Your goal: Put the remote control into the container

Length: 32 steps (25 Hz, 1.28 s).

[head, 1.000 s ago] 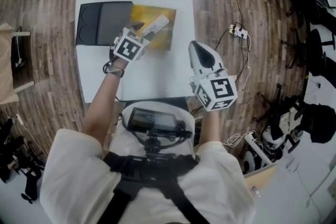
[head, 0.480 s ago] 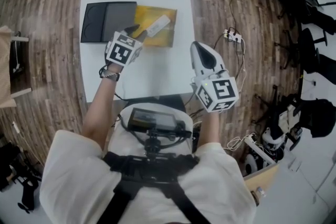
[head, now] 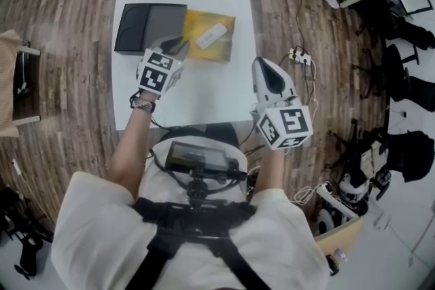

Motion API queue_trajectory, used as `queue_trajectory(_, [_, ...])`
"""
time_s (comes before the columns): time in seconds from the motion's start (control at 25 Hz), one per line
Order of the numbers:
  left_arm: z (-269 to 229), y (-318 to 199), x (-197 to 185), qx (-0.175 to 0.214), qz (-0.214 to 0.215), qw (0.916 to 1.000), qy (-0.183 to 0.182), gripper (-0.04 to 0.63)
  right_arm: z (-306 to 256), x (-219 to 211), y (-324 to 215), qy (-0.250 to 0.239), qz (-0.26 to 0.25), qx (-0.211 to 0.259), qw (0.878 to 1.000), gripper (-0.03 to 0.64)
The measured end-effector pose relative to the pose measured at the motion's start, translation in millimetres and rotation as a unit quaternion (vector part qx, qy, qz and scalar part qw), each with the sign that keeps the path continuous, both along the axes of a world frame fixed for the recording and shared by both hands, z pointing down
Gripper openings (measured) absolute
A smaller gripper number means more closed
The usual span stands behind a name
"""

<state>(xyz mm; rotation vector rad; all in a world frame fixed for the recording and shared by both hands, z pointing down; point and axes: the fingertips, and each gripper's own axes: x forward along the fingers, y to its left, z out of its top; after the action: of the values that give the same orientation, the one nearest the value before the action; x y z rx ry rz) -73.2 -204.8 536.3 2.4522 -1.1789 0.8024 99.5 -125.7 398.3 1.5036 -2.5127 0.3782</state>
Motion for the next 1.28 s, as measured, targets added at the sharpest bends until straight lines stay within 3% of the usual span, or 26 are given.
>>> queue_trajectory(0.36, [-43.1, 15.3, -21.5, 0.050, -0.027, 0.9981, 0.021, 0.012, -18.2, -16.1, 18.0, 0.005, -0.014, 0.023, 1.000, 0.005])
queue_trajectory(0.68, [-91.5, 40.5, -43.1, 0.107, -0.037, 0.9923, 0.050, 0.012, -36.2, -48.4, 28.7, 0.006, -0.046, 0.045, 0.998, 0.005])
queue_trajectory(0.92, [-144.5, 55.2, -60.1, 0.179, -0.047, 0.9800, 0.074, 0.012, -55.8, -70.4, 35.4, 0.012, -0.071, 0.067, 0.995, 0.005])
queue_trajectory(1.28, [-196.3, 76.6, -76.9, 0.234, -0.053, 0.9676, 0.079, 0.012, -88.0, -93.4, 47.5, 0.020, -0.096, 0.103, 0.990, 0.005])
